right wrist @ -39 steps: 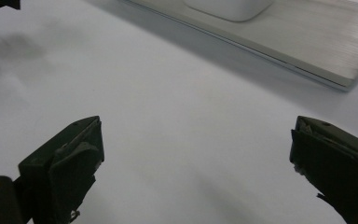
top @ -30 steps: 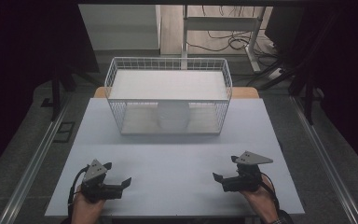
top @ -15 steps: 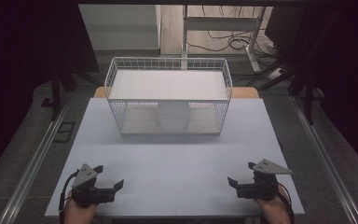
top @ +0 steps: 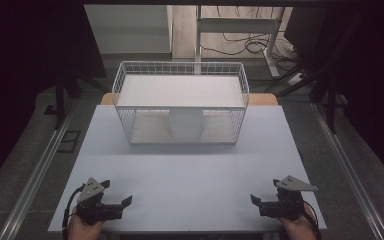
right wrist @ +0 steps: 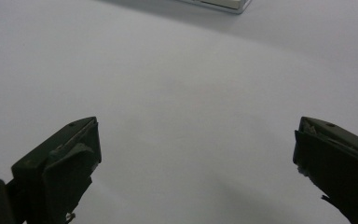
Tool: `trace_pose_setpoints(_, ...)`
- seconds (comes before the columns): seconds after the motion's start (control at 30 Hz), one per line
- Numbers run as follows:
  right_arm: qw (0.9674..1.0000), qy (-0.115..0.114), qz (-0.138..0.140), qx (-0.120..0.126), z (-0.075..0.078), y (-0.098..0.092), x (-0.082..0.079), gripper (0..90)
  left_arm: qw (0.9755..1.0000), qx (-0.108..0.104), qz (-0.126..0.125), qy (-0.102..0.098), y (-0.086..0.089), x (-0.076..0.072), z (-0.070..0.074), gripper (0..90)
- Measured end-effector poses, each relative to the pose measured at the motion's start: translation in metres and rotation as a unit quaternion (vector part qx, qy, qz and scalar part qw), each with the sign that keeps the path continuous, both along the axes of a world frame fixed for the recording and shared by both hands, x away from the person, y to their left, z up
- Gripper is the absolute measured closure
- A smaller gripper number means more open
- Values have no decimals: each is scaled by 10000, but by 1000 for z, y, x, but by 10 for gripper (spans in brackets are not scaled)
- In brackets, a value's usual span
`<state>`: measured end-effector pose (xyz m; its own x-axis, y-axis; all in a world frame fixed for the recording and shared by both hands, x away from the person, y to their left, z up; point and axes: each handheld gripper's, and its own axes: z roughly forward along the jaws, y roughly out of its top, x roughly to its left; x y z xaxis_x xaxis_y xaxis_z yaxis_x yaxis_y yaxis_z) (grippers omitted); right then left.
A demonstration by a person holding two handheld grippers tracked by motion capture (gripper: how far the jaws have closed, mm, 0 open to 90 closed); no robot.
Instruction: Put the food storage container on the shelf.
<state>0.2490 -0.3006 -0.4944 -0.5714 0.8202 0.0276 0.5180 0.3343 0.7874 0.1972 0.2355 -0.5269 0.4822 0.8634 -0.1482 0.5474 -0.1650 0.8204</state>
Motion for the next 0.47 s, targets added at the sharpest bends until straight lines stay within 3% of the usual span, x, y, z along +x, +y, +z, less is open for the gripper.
trace_pose_setpoints(0.2, 10000, 51, -65, 9, 0, -1, 0, 8, 10000, -49, 34, 51, 1, 1, -1, 18)
trace_pose_setpoints(0.47, 9997, 79, 9, -219, -1, 3, 0, 12, 10000, 29, 1, 84, 0, 2, -1, 18)
